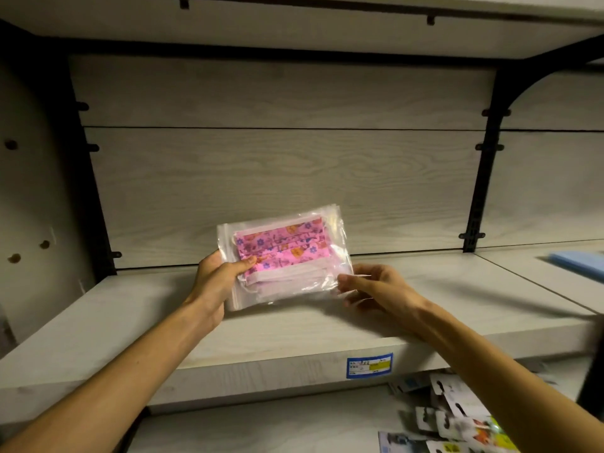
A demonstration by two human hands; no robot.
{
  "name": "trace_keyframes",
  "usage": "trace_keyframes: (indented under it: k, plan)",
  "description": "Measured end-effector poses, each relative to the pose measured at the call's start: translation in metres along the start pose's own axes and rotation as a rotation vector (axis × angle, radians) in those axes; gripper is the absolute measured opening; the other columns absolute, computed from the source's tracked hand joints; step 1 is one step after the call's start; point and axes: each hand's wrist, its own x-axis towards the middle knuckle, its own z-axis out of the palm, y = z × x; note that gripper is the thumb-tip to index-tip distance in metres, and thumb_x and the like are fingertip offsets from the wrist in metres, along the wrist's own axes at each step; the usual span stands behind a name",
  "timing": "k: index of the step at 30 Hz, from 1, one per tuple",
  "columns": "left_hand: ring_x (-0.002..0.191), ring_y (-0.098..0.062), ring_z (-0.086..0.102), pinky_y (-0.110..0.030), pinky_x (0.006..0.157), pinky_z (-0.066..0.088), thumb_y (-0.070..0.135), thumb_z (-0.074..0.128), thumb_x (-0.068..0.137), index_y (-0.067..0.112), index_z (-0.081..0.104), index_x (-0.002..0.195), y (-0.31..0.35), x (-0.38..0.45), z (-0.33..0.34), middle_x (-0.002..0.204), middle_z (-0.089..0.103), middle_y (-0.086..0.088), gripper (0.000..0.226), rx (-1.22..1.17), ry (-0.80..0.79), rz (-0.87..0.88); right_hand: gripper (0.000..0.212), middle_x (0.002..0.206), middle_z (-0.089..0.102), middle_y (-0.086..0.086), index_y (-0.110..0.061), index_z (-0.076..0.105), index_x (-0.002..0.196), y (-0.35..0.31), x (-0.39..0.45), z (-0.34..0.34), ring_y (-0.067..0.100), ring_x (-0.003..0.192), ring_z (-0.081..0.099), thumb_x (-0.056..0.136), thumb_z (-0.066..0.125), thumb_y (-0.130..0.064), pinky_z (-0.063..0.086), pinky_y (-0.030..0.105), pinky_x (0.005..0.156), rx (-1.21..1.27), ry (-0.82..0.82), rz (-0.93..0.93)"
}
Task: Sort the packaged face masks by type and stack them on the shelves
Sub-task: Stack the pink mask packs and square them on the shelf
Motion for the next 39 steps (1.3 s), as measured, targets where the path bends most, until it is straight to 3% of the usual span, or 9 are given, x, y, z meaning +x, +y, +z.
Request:
trace_keyframes:
  k: [3,8,13,17,25,29,32,36,39]
  plan:
    - [0.083,-0.021,0.077,-0.030,0.060,0.061,-0.003,0.074,0.084,0.010,0.070,0.111,0.002,-0.004,0.002,0.096,0.079,-0.008,0.029,-0.028,-0.004,-0.033,0.030,0.099,0.076,0.017,-0.001,0.071,0.109,0.000,-0.005,-0.004,0.021,0.077,0.069,0.089,0.070,-0.023,0.059,0.028,0.066,0.060,0.074,-0.051]
    - [0.091,-0.025,0.076,-0.032,0.063,0.061,0.001,0.078,0.081,0.005,0.068,0.118,0.006,-0.017,0.019,0.103,0.078,-0.011,0.039,-0.052,0.018,-0.044,0.021,0.101,0.077,0.014,-0.008,0.067,0.116,-0.005,-0.017,-0.008,0.024,0.082,0.074,0.100,0.061,-0.018,0.059,0.031,0.068,0.045,0.061,-0.036]
    - [0.088,-0.023,0.077,-0.030,0.061,0.061,0.001,0.078,0.080,0.010,0.071,0.111,0.015,-0.038,0.037,0.099,0.079,-0.008,0.033,-0.035,0.012,-0.016,0.036,0.089,0.078,0.014,-0.007,0.063,0.115,-0.015,-0.037,-0.021,0.025,0.069,0.073,0.088,0.076,-0.027,0.061,0.031,0.061,0.032,0.187,-0.087]
    - [0.085,-0.022,0.077,-0.030,0.060,0.061,0.000,0.077,0.081,0.009,0.071,0.111,0.021,-0.064,0.060,0.098,0.079,-0.008,0.032,-0.046,0.000,-0.018,0.018,0.092,0.078,0.015,-0.006,0.070,0.107,-0.017,-0.064,-0.046,0.023,0.074,0.074,0.090,0.073,-0.012,0.061,0.030,0.065,0.079,0.125,-0.067]
    - [0.085,-0.019,0.077,-0.026,0.059,0.060,0.001,0.076,0.083,0.010,0.068,0.107,0.017,-0.135,0.125,0.097,0.079,-0.007,0.027,-0.023,-0.021,-0.029,0.022,0.085,0.076,0.011,-0.005,0.062,0.115,-0.015,-0.136,-0.107,0.026,0.072,0.073,0.094,0.064,0.000,0.061,0.035,0.065,-0.019,0.038,-0.054]
    - [0.088,-0.017,0.077,-0.028,0.067,0.061,0.002,0.073,0.086,0.013,0.069,0.107,0.013,-0.170,0.156,0.097,0.080,-0.003,0.024,0.042,-0.045,0.010,0.027,0.094,0.076,0.013,-0.010,0.059,0.123,-0.010,-0.171,-0.130,0.025,0.074,0.073,0.097,0.064,-0.014,0.059,0.031,0.060,-0.060,0.005,-0.004]
    - [0.085,-0.015,0.077,-0.026,0.065,0.061,0.001,0.073,0.086,0.012,0.069,0.105,0.010,-0.190,0.175,0.094,0.080,-0.004,0.022,0.040,-0.082,-0.006,0.052,0.098,0.075,0.010,-0.017,0.060,0.124,0.000,-0.203,-0.153,0.020,0.077,0.072,0.079,0.078,-0.037,0.057,0.027,0.066,-0.080,-0.029,0.019]
    - [0.102,-0.022,0.074,-0.027,0.077,0.060,0.005,0.076,0.083,0.007,0.067,0.115,-0.002,-0.216,0.207,0.105,0.078,-0.009,0.033,0.079,-0.177,-0.038,0.034,0.099,0.076,0.011,-0.010,0.072,0.115,0.014,-0.253,-0.191,0.022,0.084,0.072,0.084,0.076,-0.023,0.059,0.029,0.075,-0.069,-0.138,0.059]
    - [0.101,-0.024,0.075,-0.028,0.072,0.061,0.010,0.079,0.076,0.005,0.066,0.118,-0.014,-0.234,0.242,0.107,0.078,-0.012,0.044,0.061,-0.258,-0.080,0.034,0.112,0.073,0.017,-0.006,0.073,0.116,0.021,-0.288,-0.228,0.027,0.095,0.070,0.086,0.076,-0.021,0.058,0.031,0.084,-0.028,-0.148,0.113]
